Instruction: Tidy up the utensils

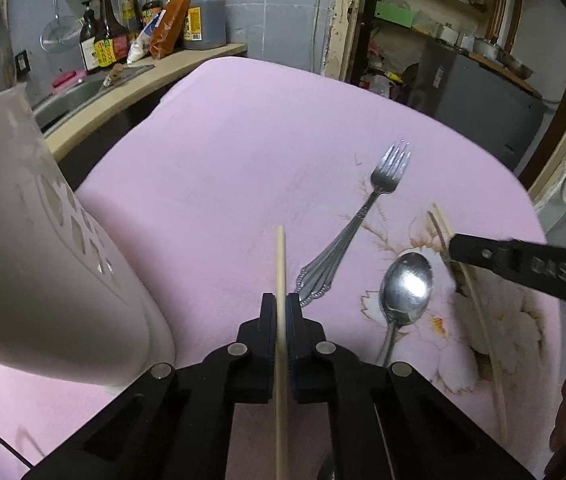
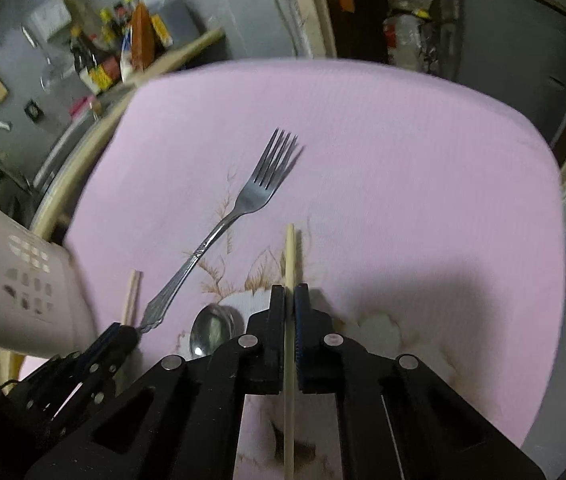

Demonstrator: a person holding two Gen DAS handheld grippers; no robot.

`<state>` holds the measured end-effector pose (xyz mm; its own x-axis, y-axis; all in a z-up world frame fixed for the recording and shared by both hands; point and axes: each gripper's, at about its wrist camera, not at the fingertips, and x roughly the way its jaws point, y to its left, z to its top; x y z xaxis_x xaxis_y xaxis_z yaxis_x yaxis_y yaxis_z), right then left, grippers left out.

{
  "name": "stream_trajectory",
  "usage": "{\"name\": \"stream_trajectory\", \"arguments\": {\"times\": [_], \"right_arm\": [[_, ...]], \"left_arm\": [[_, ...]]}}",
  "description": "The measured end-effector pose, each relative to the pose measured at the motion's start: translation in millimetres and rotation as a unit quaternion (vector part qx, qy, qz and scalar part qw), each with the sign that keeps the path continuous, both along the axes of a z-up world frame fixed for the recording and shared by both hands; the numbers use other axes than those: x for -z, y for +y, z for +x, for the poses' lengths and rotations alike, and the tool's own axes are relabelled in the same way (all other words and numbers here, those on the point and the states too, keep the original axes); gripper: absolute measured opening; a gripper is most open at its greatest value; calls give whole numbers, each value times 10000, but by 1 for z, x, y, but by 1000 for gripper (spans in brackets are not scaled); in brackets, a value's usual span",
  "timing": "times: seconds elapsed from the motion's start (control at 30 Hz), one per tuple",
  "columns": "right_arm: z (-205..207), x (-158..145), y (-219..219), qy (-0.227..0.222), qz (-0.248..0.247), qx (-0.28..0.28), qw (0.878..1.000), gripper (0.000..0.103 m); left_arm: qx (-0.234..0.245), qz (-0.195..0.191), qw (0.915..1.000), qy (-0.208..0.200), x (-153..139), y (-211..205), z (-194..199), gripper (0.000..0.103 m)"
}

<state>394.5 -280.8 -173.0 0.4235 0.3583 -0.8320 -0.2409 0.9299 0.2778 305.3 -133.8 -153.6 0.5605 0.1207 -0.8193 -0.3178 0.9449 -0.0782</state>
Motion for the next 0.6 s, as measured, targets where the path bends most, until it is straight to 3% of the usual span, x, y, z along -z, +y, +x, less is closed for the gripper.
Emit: {"name": "stream_trajectory", "arguments": {"times": [0.13,0.33,0.6], "right_arm": [[-21,-14,-24,-289,385,311,9984,4],[-63,-36,-41,-893,552,717,9919,4],[-117,-74,-48,-1653,851,1083,9766,4]], "left_arm": [[229,-169,9995,-106,-6,-3,-6,5],[803,-382,9954,-352,-26,-12,-19,5],[1495,-791,9798,-1068,-76,-8,-43,5]]}}
